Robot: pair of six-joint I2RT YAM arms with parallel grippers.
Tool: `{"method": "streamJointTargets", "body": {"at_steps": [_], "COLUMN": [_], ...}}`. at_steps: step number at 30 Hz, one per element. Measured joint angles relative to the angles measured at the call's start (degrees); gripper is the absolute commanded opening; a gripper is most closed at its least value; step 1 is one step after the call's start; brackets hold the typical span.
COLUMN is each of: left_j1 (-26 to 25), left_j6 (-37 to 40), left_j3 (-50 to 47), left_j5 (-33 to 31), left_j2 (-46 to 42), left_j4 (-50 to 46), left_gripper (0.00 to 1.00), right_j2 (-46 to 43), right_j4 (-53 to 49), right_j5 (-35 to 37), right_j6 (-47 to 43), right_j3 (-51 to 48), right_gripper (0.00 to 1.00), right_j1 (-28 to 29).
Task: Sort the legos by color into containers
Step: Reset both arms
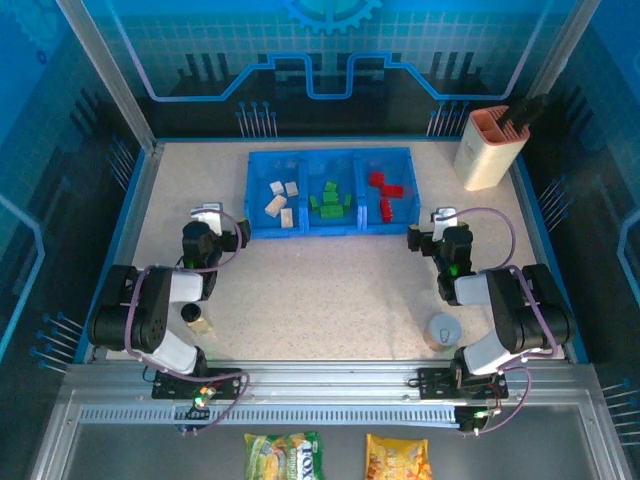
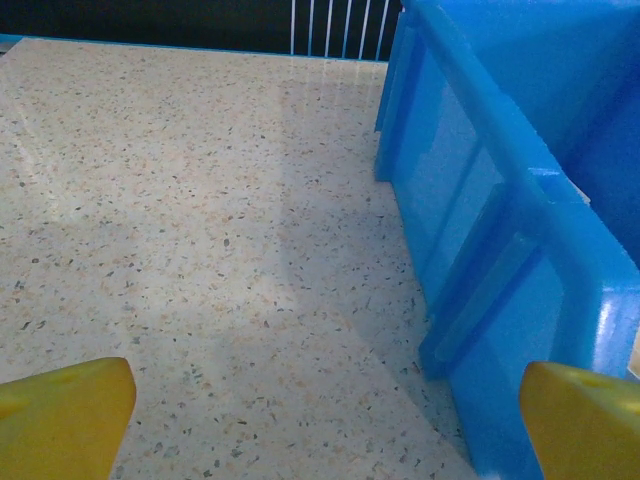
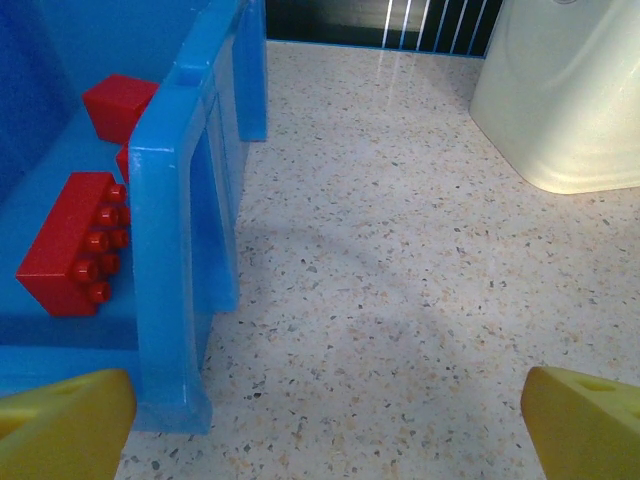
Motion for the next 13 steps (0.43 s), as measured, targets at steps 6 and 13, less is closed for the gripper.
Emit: {"method": "streamJointTargets", "body": {"at_steps": [6, 13], "left_j1": [0.00, 0.00], "left_j6": [0.00, 0.00], "left_j3": [0.00, 0.00], "left_j5": [0.00, 0.00], "left_j2": [0.00, 0.00], "left_j4": [0.02, 0.04], "left_gripper": [0.99, 0.99], "right_j2": [0.00, 0.00], "right_j4": [0.00, 0.00], "right_j5": [0.00, -0.20], "right_j6": [-0.07, -0.59], "right_j3": [0.00, 0.00], "right_gripper": [1.00, 1.00], "right_j1": [0.00, 0.00]}}
